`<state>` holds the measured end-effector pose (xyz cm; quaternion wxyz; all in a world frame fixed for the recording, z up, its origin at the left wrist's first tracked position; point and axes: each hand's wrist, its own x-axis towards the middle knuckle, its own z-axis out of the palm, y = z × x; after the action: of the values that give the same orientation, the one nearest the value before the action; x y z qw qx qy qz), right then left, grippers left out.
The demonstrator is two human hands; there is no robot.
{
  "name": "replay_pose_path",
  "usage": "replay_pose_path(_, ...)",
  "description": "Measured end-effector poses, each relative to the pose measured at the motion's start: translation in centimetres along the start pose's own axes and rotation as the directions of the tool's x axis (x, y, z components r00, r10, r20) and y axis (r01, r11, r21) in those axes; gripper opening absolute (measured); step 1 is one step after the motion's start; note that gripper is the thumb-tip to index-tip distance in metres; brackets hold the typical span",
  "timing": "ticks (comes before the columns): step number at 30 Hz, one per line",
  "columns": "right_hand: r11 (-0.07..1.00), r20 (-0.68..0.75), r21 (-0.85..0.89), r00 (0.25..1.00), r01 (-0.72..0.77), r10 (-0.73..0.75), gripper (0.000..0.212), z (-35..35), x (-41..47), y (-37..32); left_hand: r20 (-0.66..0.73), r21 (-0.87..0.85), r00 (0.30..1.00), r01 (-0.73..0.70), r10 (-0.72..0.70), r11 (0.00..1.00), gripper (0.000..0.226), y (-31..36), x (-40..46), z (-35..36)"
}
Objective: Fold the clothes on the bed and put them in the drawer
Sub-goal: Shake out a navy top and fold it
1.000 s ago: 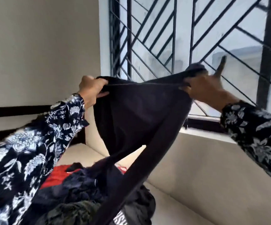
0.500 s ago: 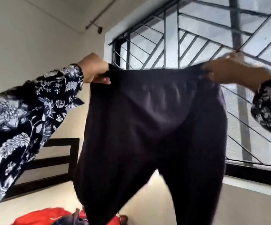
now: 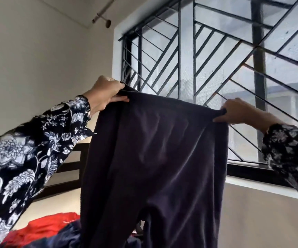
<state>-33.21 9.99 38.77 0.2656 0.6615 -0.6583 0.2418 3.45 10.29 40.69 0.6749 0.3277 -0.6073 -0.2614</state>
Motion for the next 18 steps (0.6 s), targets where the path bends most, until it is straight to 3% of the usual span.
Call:
replay_pose_path(2,0.943,0.0,0.319,0.996,-0.09,0.095,0.025,0.3,-0.5,0.1,0.144,0.132,0.987,-0.084,0.064,0.988,0.018,-0.7,-0.3,-1.1)
replay_pose_path(4,0.782,0.086,0.602,0.986,-0.165,0.142,0.004,0.4,-1.6,0.4,0.241,0.303,0.962,-0.199,0.127,0.932,0.03,-1.7,-0.8,-2.2)
replay_pose_path(5,0.706,0.12,0.686,0.985,-0.174,0.126,0.007,0.3,-2.0,0.7,0.238,0.343,0.957,-0.241,0.164,0.908,0.03,-2.2,-1.0,-2.6)
replay_pose_path(8,0.645,0.172,0.746,0.984,-0.167,0.056,0.017,0.2,-2.8,0.8,0.145,0.473,0.971,-0.239,0.193,0.848,0.022,-3.1,-1.4,-3.3)
replay_pose_path(9,0.621,0.178,0.767,0.983,-0.16,0.035,0.021,0.2,-2.9,0.7,0.149,0.65,0.966,-0.255,0.209,0.715,0.025,-3.3,-1.5,-3.5)
replay_pose_path(10,0.581,0.178,0.8,0.984,-0.151,0.01,0.027,0.4,-3.1,0.6,0.147,0.835,0.96,-0.25,0.239,0.489,0.031,-3.8,-1.4,-3.7)
replay_pose_path(11,0.523,0.165,0.842,0.986,-0.135,-0.011,0.037,0.5,-3.3,0.6,0.154,0.938,0.94,-0.236,0.305,0.255,0.036,-4.0,-1.5,-3.8)
replay_pose_path(12,0.44,0.139,0.891,0.99,-0.108,-0.038,0.047,0.6,-3.5,0.8,0.198,0.954,0.893,-0.271,0.404,0.131,0.037,-4.4,-1.8,-3.8)
replay_pose_path(13,0.337,0.098,0.939,0.992,-0.065,-0.082,0.049,0.8,-3.9,1.1,0.215,0.942,0.876,-0.302,0.432,0.144,0.037,-4.6,-2.1,-3.7)
replay_pose_path(14,0.231,0.043,0.973,0.989,-0.01,-0.139,0.042,0.9,-4.3,1.4,0.182,0.863,0.898,-0.341,0.401,0.372,0.035,-4.6,-2.3,-3.8)
replay_pose_path(15,0.143,0.003,0.989,0.981,0.025,-0.194,0.034,1.0,-4.7,1.5,0.151,0.642,0.947,-0.311,0.282,0.7,0.031,-4.3,-2.6,-3.8)
replay_pose_path(16,0.084,-0.006,0.996,0.978,0.024,-0.211,0.034,1.3,-4.9,1.7,0.182,0.32,0.976,-0.173,0.118,0.932,0.027,-4.2,-2.9,-3.8)
replay_pose_path(17,0.08,0.019,0.997,0.981,-0.004,-0.193,0.043,1.8,-4.7,2.1,0.235,0.088,0.972,-0.033,0.012,0.996,0.022,-4.4,-3.0,-3.8)
replay_pose_path(18,0.115,0.082,0.991,0.986,-0.065,-0.144,0.055,2.6,-4.1,2.5,0.257,0.014,0.965,0.045,-0.047,0.999,0.018,-4.8,-2.8,-3.6)
